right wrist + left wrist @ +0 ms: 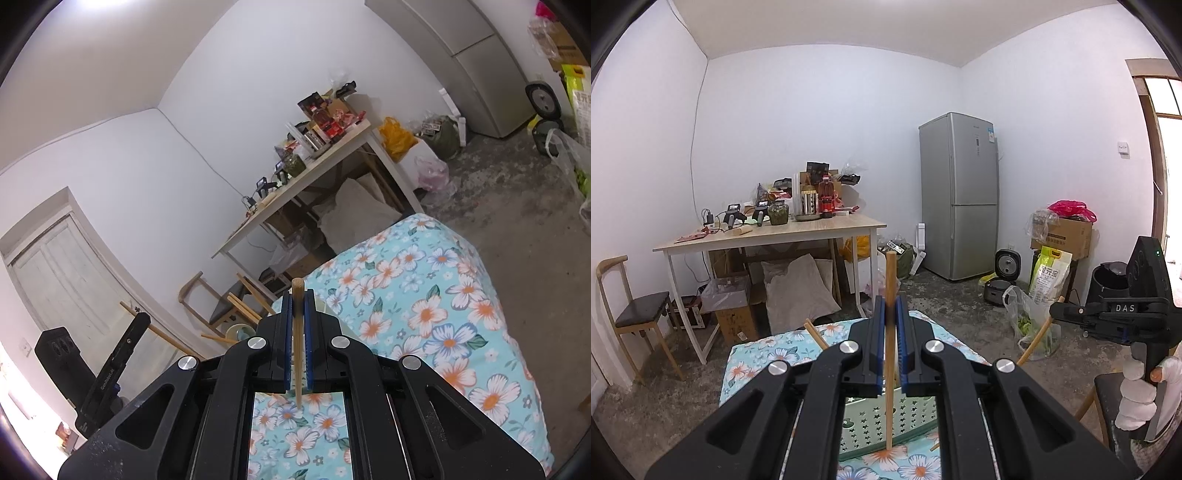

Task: Organize utensils
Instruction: 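Raise both held chopsticks upright and carry them above the green basket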

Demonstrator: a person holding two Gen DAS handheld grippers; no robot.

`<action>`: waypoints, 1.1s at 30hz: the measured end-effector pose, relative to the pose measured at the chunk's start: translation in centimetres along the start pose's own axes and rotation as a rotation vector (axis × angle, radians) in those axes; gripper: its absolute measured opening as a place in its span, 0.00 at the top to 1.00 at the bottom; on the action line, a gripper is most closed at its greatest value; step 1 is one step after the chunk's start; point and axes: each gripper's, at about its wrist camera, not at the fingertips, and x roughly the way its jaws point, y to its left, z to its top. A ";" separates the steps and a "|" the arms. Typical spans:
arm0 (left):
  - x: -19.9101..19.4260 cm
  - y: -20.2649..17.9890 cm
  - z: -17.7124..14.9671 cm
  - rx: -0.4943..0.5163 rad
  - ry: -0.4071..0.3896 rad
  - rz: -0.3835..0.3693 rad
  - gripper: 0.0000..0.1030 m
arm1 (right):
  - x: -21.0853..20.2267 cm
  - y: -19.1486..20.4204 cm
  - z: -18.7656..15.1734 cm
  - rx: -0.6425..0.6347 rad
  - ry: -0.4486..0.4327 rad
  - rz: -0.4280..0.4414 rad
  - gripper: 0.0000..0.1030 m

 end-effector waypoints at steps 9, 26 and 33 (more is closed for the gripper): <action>0.0 -0.1 0.0 -0.001 -0.001 0.001 0.95 | -0.1 0.2 0.1 0.001 0.002 0.002 0.96; 0.1 0.0 1.0 -0.002 -0.016 -0.001 0.95 | -0.1 0.2 0.1 0.004 0.004 0.005 0.96; 0.2 0.4 2.7 -0.002 -0.048 -0.011 0.95 | -0.1 0.3 0.1 0.005 0.005 0.006 0.96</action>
